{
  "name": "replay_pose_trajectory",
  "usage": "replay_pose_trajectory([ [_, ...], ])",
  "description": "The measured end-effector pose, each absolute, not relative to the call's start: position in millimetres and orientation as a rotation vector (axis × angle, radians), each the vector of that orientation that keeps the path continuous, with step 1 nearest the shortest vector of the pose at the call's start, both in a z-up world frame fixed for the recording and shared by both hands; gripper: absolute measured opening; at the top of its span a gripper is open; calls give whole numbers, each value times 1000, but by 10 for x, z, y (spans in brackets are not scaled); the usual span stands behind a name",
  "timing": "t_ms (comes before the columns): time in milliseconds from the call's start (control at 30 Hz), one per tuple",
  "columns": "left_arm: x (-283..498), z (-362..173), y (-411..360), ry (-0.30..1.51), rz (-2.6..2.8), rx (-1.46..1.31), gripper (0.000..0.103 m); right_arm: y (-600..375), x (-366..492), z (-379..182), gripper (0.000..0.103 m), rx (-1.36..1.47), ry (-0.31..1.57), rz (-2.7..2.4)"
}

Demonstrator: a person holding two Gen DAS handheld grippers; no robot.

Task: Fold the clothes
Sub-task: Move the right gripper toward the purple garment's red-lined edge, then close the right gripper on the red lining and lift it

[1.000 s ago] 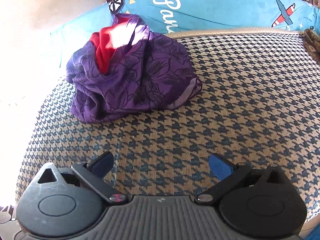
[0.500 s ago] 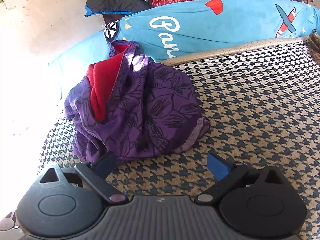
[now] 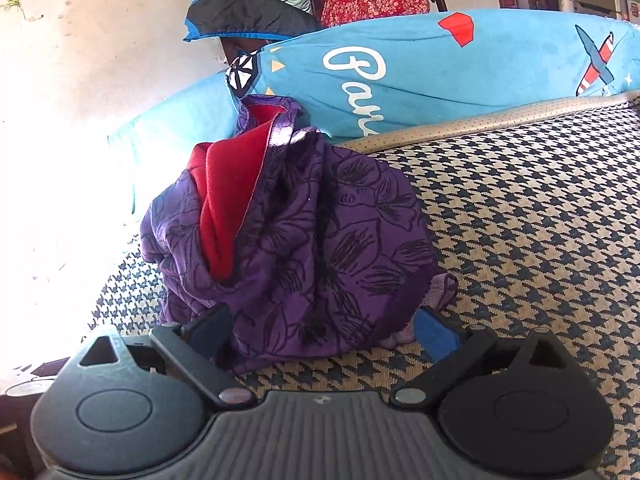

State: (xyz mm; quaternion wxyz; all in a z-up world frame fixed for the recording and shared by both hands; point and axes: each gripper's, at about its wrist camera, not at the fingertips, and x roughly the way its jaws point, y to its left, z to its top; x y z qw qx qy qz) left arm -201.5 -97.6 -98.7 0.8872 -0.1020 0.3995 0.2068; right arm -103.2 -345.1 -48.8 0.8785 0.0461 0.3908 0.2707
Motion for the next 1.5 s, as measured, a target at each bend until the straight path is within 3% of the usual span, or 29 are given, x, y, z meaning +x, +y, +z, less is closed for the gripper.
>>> replay_pose_trajectory([
  [867, -1822, -865, -725, 846, 519, -299, 103, -2747, -755, -398, 96, 204, 668, 697],
  [933, -1822, -867, -714, 847, 520, -303, 103, -2685, -739, -450, 85, 177, 663, 702],
  [1000, -1820, -867, -707, 849, 519, -307, 103, -2625, -721, -504, 59, 142, 666, 711],
  [1133, -1814, -869, -710, 856, 511, -306, 103, -2607, -720, -549, 36, 120, 671, 719],
  [1200, -1811, -865, -713, 856, 510, -303, 103, -2600, -721, -570, 19, 111, 674, 723],
  [1500, -1828, -842, -717, 844, 525, -272, 103, -2702, -964, -351, 12, 50, 582, 781],
])
